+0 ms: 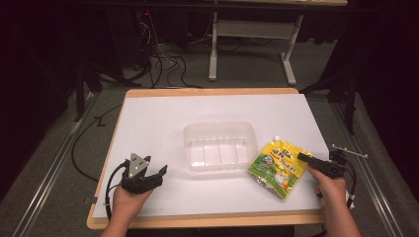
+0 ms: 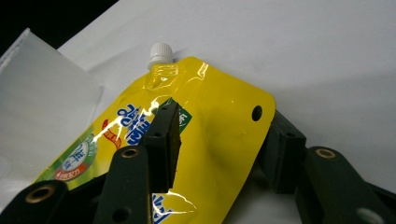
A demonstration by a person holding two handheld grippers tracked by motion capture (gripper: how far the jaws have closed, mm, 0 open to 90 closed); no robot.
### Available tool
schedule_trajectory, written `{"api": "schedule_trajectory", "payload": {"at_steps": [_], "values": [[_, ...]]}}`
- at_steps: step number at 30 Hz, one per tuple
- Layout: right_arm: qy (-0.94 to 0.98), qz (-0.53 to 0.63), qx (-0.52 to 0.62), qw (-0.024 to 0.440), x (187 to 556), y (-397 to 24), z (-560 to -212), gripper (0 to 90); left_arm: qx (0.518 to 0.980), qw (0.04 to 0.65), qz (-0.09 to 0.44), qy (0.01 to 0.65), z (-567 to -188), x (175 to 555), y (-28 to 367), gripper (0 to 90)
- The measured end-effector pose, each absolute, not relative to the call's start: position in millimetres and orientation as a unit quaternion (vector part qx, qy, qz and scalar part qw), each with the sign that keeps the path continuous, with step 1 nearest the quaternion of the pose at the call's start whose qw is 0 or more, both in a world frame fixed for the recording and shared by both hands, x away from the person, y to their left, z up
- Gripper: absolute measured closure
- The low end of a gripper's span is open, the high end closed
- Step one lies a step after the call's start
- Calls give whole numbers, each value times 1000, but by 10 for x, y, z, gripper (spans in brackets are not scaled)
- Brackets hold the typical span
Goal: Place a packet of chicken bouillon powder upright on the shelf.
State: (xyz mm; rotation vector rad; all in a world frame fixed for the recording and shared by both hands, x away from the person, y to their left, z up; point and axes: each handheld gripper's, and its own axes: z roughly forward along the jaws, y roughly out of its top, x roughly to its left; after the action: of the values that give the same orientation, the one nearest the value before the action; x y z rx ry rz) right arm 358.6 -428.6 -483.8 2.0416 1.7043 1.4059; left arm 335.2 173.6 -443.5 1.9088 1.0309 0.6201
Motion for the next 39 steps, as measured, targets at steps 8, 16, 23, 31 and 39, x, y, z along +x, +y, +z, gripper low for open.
{"api": "schedule_trajectory", "payload": {"at_steps": [8,16,23,31,39], "values": [[587,467,659,49,3603,-4245,-4842,625,764,429,248,413,-4435,3348,1731,326],[593,457,661,55,3612,-4226,-4839,803,765,430,247,411,-4437,3344,1716,326],[597,468,648,71,3575,-4226,-4807,900,763,433,246,412,-4427,3343,1728,326],[596,508,614,100,3468,-4201,-4629,900,762,440,245,409,-4420,3347,1708,327],[600,531,585,127,3350,-4125,-4451,900,757,450,244,407,-4397,3329,1691,327]]}}
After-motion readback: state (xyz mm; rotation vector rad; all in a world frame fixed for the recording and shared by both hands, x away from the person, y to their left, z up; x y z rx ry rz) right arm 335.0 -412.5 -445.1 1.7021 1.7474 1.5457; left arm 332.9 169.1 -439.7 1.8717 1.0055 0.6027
